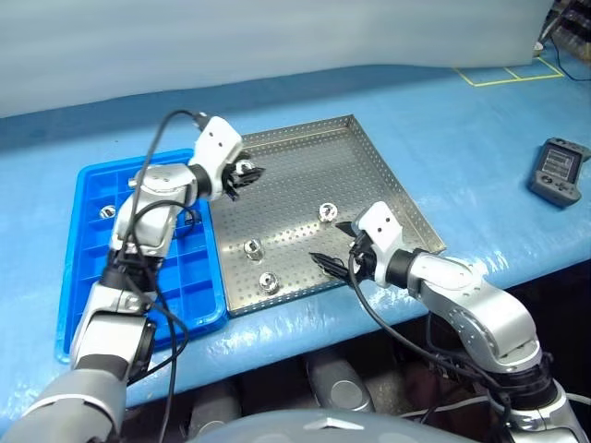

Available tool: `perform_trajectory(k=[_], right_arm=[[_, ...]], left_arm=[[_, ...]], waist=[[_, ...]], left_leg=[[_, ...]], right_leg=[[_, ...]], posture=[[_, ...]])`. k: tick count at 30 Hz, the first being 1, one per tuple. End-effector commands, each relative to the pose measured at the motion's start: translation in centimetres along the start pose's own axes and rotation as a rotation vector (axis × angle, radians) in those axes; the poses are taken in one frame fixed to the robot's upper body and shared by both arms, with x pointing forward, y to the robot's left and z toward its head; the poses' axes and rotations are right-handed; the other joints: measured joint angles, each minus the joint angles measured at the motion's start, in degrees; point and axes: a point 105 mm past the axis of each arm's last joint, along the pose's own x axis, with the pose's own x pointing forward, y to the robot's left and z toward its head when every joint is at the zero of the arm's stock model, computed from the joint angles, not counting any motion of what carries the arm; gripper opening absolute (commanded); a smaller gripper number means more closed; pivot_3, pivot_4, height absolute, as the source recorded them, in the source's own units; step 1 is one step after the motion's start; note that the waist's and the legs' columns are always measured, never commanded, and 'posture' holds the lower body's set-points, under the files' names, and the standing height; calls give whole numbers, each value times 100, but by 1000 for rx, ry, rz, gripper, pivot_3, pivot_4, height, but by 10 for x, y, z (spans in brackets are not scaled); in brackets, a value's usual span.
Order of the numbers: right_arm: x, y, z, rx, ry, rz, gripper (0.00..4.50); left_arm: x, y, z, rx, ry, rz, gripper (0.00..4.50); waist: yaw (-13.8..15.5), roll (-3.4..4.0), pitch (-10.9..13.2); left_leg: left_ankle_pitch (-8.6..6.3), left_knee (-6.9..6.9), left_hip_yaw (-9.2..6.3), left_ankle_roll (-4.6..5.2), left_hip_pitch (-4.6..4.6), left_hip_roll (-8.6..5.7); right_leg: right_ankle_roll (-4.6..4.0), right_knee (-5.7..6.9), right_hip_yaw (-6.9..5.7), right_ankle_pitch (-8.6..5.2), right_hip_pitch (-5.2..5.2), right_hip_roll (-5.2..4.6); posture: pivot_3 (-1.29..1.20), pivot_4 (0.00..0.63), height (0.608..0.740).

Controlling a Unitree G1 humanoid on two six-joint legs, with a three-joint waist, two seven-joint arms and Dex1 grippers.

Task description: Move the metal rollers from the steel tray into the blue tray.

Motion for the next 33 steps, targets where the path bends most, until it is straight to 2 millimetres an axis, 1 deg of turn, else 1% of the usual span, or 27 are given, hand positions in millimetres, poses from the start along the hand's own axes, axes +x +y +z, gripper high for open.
perform_trajectory(k=[1, 3, 5, 7, 9, 11, 14, 15, 17, 20, 24, 26, 27, 28, 30, 33], right_arm=[[7, 9, 13, -37, -52, 51, 4500], [13, 16, 19, -47, -80, 92, 4500], [19, 23, 25, -70, -113, 129, 4500], [22, 27, 29, -92, -135, 151, 4500], [27, 31, 31, -109, -152, 173, 4500], [30, 34, 31, -121, -159, 190, 4500], [33, 36, 32, -128, -166, 211, 4500], [33, 37, 32, -130, -167, 217, 4500], [34, 38, 32, -133, -167, 223, 4500], [34, 38, 32, -133, -167, 224, 4500], [33, 38, 30, -132, -162, 217, 4500], [33, 37, 29, -130, -159, 209, 4500], [33, 36, 29, -129, -159, 206, 4500], [32, 36, 28, -127, -160, 200, 4500], [31, 35, 28, -126, -160, 193, 4500], [28, 33, 28, -126, -161, 175, 4500]], left_arm=[[-36, 28, 12, -1, -64, 246, 1711], [-59, 39, 3, -34, -60, 390, 1711], [-77, 44, -7, -57, -46, 499, 1711], [-89, 45, -15, -61, -28, 563, 1711], [-102, 47, -29, -95, -1, 640, 1711], [-110, 46, -44, -111, 37, 683, 1711], [-116, 44, -59, -141, 75, 723, 1711], [-118, 43, -66, -168, 87, 741, 1711], [-122, 38, -86, -199, 158, 779, 1711], [-122, 31, -103, -241, 202, 786, 1711], [-121, 29, -120, -255, 257, 786, 1711], [-121, 31, -124, -274, 264, 799, 1711], [-121, 32, -124, -283, 260, 804, 2427], [-120, 33, -121, -288, 243, 803, 2650], [-117, 35, -115, -287, 216, 793, 3336], [-109, 39, -93, -257, 130, 759, 4319]], waist=[[115, 0, 0], [215, -1, 0], [329, -2, 0], [448, -2, 0], [596, -4, -1], [710, -6, -2], [852, -7, -2], [886, -7, -2], [922, -8, -3], [956, -10, -4], [967, -9, -4], [961, -8, -5], [953, -8, -5], [938, -8, -5], [894, -8, -6], [869, -8, -5]], left_leg=[[0, 1, -2, 0, -1, 0], [0, 7, -4, -1, -2, 0], [0, 10, -4, -1, -4, -2], [0, 12, -4, -1, -3, -2], [0, 13, -6, -1, -4, -3], [0, 17, -7, -1, -4, -3], [1, 26, -7, -1, -4, -4], [1, 31, -7, -2, -4, -4], [1, 36, -6, -2, -4, -4], [1, 39, -4, -2, -3, -3], [2, 39, -5, -3, 0, -2], [2, 40, -4, -4, 2, -2], [2, 41, -3, -5, 4, -2], [3, 41, -2, -5, 8, -1], [3, 41, 0, -5, 10, 1], [3, 40, -1, -5, 10, 3]], right_leg=[[0, 1, -1, 0, 0, 0], [0, 2, -4, 0, 1, 0], [1, 0, -5, 1, 2, -2], [2, -1, -6, 2, 3, -3], [1, -2, -10, 2, 4, -3], [1, -2, -11, 3, 6, -4], [1, -1, -14, 4, 9, -5], [2, -1, -15, 6, 11, -5], [3, -2, -15, 8, 14, -5], [4, -4, -14, 11, 15, -5], [0, 0, -16, 13, 15, -3], [-2, 0, -15, 14, 16, -3], [-2, 0, -14, 15, 18, -3], [-3, 0, -14, 16, 20, -3], [-5, 1, -14, 18, 21, 0], [-6, 2, -14, 19, 20, 1]], posture=[[-119, 150, 740], [-96, 150, 740], [-73, 150, 740], [-57, 150, 740], [-37, 150, 740], [-24, 150, 740], [-15, 150, 740], [-15, 150, 740], [-19, 150, 740], [-23, 150, 740], [-40, 150, 740], [-43, 150, 740], [-49, 150, 740], [-56, 150, 740], [-62, 150, 740], [-63, 150, 740]])
